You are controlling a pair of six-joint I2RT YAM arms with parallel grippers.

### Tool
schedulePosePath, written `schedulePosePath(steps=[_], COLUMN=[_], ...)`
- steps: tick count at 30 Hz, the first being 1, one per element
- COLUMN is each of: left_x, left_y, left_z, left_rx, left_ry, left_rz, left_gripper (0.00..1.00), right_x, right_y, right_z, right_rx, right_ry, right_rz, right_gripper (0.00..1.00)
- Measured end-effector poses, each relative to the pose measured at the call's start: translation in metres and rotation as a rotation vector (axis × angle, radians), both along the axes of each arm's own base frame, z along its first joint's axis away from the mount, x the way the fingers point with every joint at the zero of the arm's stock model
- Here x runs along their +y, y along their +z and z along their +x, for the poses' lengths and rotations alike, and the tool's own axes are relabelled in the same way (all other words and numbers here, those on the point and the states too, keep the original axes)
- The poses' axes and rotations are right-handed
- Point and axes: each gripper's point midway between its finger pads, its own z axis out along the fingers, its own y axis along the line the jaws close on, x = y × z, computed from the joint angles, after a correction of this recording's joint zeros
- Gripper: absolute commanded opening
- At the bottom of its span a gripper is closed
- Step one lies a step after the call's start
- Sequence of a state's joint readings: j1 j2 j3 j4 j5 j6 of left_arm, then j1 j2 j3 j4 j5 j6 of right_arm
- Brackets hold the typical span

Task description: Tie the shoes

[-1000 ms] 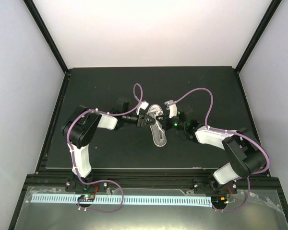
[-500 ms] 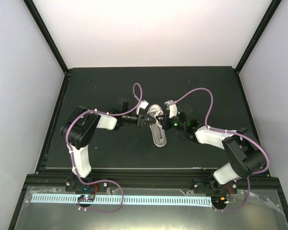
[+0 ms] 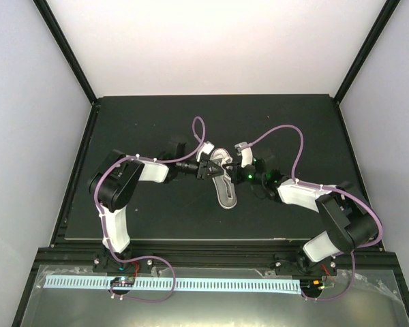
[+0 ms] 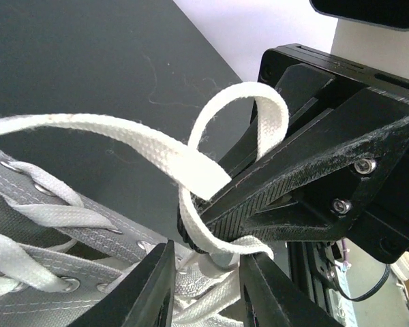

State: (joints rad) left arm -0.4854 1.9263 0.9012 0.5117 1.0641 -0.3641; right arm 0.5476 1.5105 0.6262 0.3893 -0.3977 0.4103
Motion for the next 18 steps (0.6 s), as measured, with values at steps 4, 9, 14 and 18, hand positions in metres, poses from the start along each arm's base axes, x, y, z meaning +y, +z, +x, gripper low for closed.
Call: schedulePosePath(steps=[4,9,14,18], left_x=[-0.0012,-0.0022,-0.0025,-0.0019], left_y=[0.0006,0.0005,-0.0014,-0.0047], left_z=[-0.0008,-0.0027,-0.0036,0.0003], left_rx=[-0.007,-0.005,0.002,-0.008], left_ry=[-0.009,-0.017,-0.017,0.006], left_rz=[0.001,0.002,0.009,0.025], left_gripper=[0.16,0.02,0.02,0.02], right_x=[-0.0011,-0.0025,-0.0008,-0.0003], right_y=[-0.0009,-0.0022,-0.0006,-0.0002], right_z=[0.0008,0.0016,0.0010,0.0006], right_rx=[0.001,0.002,-0.002,-0.003], right_ry=[-0.007,-0.015,-0.009,-0.005], right_rz=[-0.005,-0.011,-0.005,-0.003], right_gripper=[0.02,0.02,0.02,0.02])
